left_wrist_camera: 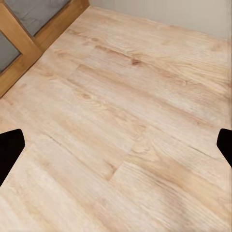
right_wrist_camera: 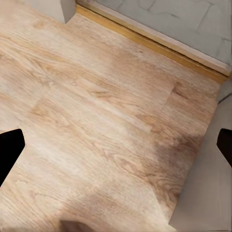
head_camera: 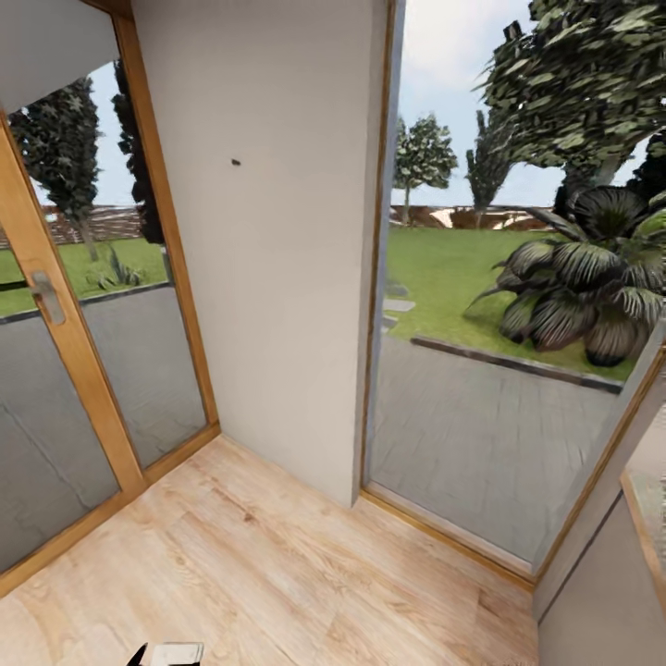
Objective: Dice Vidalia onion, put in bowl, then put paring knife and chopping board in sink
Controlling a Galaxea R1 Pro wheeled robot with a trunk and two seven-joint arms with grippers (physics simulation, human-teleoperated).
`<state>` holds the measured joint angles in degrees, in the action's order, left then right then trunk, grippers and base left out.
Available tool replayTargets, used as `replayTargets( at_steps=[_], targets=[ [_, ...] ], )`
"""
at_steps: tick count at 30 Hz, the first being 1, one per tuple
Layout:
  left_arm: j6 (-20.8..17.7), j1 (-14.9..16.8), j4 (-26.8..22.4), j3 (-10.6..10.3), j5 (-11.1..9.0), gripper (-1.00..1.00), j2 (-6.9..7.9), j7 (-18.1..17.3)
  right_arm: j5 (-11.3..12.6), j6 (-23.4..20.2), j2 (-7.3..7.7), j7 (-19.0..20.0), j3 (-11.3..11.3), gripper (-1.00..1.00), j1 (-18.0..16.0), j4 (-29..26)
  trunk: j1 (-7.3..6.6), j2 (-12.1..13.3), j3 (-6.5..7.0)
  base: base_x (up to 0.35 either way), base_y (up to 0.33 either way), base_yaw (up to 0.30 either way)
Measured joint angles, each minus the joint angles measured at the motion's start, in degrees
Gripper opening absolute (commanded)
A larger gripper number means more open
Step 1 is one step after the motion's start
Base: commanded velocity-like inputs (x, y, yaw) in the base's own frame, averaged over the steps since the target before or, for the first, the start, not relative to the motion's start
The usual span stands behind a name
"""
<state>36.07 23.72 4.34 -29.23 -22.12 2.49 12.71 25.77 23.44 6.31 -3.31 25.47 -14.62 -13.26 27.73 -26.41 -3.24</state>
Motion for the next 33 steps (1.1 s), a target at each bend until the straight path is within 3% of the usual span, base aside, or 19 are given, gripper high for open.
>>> replayTargets(
  at_steps=[6, 27, 29, 33],
  targets=[
    [0.0, 0.0, 0.0, 0.01, 0.0, 1.0, 0.0, 0.0, -0.06, 0.1, -0.98, 0.05, 0.0, 1.0, 0.0, 1.88, 0.0, 0.0, 0.35, 0.0, 0.0, -0.156],
    [0.02, -0.02, -0.02, -0.02, 0.02, 1.0, -0.02, -0.05, -0.06, 0.11, -1.06, 0.05, -0.02, 1.0, 0.0, 2.2, 0.0, 0.0, 1.58, 0.0, 0.0, -0.152],
    [0.06, -0.04, -0.02, -0.07, 0.13, 1.0, -1.78, -0.45, -0.06, 0.1, -1.06, 0.03, -0.02, 1.0, 0.0, 2.2, 0.0, 0.0, 1.7, 0.0, 0.0, -0.149],
    [0.03, -0.03, -0.02, 0.01, 0.07, 1.0, -2.36, -0.42, -0.06, 0.1, -1.06, 0.05, -0.02, 1.0, 0.0, 2.2, 0.0, 0.0, 1.93, 0.0, 0.0, -0.149]
  ],
)
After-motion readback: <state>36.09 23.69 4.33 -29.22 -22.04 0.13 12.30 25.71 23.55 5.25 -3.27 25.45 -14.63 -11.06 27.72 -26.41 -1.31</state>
